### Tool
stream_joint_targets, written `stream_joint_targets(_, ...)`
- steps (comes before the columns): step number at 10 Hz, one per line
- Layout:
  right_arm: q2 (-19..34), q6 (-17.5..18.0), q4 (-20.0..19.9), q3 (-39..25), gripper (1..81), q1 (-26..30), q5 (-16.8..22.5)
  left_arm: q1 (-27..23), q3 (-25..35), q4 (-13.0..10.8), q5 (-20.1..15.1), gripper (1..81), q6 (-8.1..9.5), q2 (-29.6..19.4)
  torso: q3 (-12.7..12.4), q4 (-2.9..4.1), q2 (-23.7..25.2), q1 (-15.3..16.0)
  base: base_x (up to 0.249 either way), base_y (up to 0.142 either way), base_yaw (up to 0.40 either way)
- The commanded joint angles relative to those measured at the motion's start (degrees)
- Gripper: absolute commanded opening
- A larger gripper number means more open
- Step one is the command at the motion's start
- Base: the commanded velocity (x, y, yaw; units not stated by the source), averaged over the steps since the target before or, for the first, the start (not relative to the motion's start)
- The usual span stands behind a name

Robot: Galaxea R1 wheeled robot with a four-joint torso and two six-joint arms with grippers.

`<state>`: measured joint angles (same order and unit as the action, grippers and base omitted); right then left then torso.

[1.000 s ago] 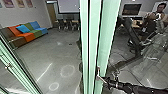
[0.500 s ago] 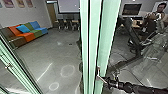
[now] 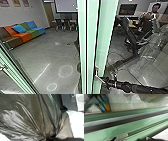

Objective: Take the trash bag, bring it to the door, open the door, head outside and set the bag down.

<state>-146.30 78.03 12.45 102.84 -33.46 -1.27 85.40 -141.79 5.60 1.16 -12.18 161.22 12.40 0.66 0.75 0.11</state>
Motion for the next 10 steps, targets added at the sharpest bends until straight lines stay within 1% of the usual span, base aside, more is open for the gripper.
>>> stream_joint_targets(1, 8.3, 5.1, -5.8, 6.6, 81.1, 6.4, 5.7, -1.3, 0.4, 0.1, -4.1, 1.0, -0.39, -1.1, 0.0, -2.63, 0.0, 0.0, 0.000, 0.000, 0.000)
stream_joint_targets(2, 8.3, 5.1, -5.8, 6.6, 81.1, 6.4, 5.6, -1.3, 0.4, 0.1, -4.1, 1.0, -0.39, -1.1, 0.0, -0.98, 0.0, 0.0, 0.000, 0.000, 0.000)
stream_joint_targets(3, 8.3, 5.1, -5.9, 6.7, 81.1, 6.6, 5.7, -1.3, 0.4, 0.1, -4.1, 1.0, -0.39, -1.1, 0.0, -1.94, 0.0, 0.0, 0.000, 0.000, 0.000)
stream_joint_targets(4, 8.3, 5.1, -5.9, 6.7, 81.1, 6.7, 5.8, -1.3, 0.4, 0.1, -4.4, 1.0, -0.39, -1.1, 0.0, -2.35, 0.0, 0.0, 0.000, 0.000, 0.000)
stream_joint_targets(10, 8.0, 5.1, -5.8, 7.4, 81.1, 7.2, 5.8, -1.3, 0.4, 0.1, -4.5, 1.0, -0.39, -1.2, 0.0, -2.27, 0.0, -0.1, 0.000, 0.000, 0.000)
